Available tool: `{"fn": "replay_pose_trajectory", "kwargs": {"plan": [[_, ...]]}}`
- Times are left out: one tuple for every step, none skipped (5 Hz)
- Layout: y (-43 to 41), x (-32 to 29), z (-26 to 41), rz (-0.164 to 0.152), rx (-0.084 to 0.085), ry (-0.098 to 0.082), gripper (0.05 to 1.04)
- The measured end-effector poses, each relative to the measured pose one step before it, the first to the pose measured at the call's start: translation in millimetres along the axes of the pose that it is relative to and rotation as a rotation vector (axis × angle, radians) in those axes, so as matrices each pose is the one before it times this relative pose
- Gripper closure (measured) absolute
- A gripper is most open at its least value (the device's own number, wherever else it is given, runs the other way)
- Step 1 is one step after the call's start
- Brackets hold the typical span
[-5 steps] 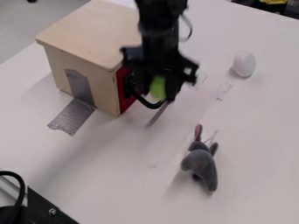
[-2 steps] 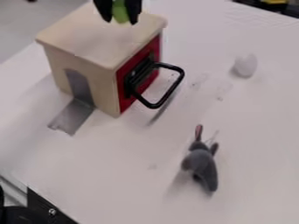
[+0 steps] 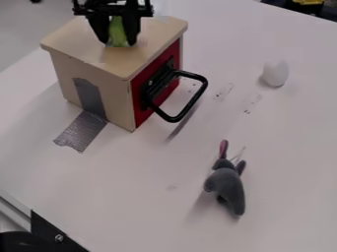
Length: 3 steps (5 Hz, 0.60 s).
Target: Put the green object on the drawer
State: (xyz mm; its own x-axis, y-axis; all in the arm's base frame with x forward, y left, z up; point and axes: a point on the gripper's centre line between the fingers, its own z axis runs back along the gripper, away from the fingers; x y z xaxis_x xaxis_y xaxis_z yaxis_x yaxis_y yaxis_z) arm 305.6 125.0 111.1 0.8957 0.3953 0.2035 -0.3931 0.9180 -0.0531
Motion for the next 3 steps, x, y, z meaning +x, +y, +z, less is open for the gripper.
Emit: {"fn": "replay_pose_trajectory", "kwargs": {"plan": [[-2.73,4.32,4.49,0.0015,-0.0127,-0.0034,0.158],[-3.97,4.49,21.33,-0.0177,0.0071,-0.0217,0.081],[-4.45,5.31,32.76,-0.0074,-0.0109,-0.0889,0.084]]}}
